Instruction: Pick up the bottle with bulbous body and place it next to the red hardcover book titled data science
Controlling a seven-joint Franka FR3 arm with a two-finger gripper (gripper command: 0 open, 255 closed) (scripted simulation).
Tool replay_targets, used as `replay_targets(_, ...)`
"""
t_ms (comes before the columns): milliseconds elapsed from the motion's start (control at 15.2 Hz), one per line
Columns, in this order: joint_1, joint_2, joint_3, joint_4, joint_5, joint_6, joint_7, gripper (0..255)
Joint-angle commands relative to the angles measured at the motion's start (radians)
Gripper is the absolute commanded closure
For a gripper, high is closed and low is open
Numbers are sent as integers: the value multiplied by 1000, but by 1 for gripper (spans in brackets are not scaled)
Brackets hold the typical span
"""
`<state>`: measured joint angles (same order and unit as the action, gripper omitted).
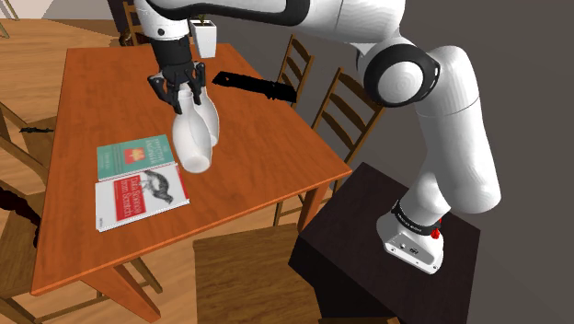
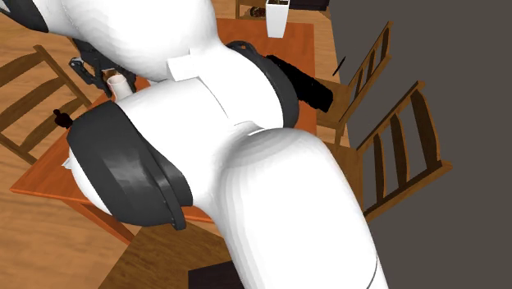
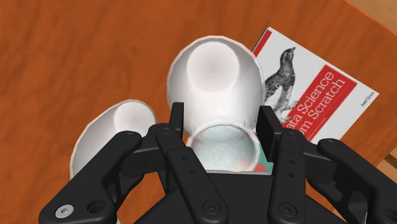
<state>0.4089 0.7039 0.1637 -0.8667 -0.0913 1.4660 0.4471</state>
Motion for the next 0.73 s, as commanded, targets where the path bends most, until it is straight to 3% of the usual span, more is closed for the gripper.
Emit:
replay_targets(0, -5, -15, 1, -53, 1, 39, 0, 255)
replay_targets(462, -16, -42, 2, -194, 4, 152, 3, 255)
replay_targets(660, -17, -43, 2, -205, 4, 162, 3, 255)
